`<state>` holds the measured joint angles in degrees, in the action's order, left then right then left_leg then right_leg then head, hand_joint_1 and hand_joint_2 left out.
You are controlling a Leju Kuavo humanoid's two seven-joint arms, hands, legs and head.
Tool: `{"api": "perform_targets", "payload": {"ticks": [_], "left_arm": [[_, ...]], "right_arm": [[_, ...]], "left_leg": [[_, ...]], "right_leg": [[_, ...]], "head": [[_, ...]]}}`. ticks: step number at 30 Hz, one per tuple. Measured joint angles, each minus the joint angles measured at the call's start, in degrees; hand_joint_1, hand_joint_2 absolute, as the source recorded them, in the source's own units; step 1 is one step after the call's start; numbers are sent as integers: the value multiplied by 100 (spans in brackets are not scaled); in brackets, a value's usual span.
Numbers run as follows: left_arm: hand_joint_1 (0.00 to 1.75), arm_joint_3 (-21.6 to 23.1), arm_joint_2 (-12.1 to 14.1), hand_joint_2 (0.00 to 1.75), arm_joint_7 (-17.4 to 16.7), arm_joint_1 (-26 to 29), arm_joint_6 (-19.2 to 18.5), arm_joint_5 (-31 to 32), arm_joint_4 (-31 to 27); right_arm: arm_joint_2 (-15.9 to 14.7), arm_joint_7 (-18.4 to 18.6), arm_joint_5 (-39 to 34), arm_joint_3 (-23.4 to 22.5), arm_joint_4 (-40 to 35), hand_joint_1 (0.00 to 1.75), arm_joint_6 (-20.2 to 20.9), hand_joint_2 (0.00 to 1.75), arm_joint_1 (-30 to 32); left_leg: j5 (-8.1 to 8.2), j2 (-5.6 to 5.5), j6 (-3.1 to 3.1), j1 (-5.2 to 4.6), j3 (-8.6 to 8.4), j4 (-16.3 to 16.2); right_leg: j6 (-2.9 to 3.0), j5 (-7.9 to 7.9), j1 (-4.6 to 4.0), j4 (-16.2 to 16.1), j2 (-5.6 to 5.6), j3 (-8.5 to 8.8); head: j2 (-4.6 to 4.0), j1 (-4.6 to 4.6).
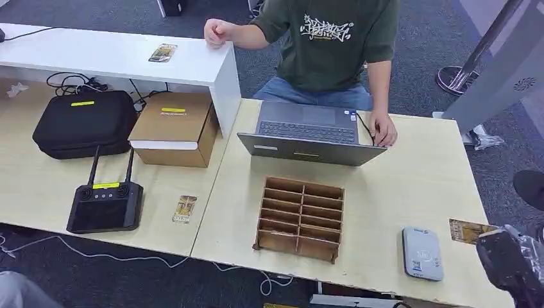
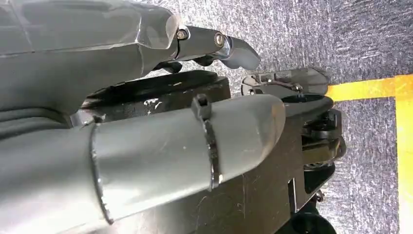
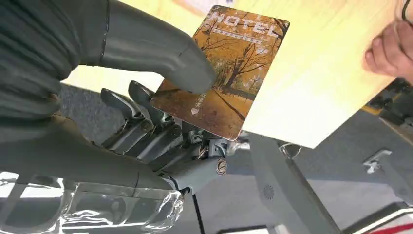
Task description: Pass the card to the sensor for recognition and then transmit it.
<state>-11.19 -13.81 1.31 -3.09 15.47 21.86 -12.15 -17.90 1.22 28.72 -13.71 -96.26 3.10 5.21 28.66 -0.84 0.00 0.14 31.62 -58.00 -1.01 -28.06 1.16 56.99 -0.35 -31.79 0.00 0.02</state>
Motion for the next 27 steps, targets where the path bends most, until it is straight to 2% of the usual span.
{"api": "perform_targets", "payload": {"ticks": [13, 27], "left_arm": [[0, -9, 0, 0, -15, -4, -7, 20, 0], [0, -9, -9, 0, 0, -7, 2, 127, 0]], "right_arm": [[214, 37, -107, 175, -9, 175, 48, 175, 53], [249, -98, -109, 365, 1013, 175, -30, 175, -667]], "left_leg": [[-1, 1, 0, 0, 0, -1], [-1, 2, 0, 0, 0, -1]], "right_leg": [[0, 0, 3, 0, 2, 2], [0, 1, 3, 1, 3, 1]], "head": [[0, -2], [0, -2]]}}
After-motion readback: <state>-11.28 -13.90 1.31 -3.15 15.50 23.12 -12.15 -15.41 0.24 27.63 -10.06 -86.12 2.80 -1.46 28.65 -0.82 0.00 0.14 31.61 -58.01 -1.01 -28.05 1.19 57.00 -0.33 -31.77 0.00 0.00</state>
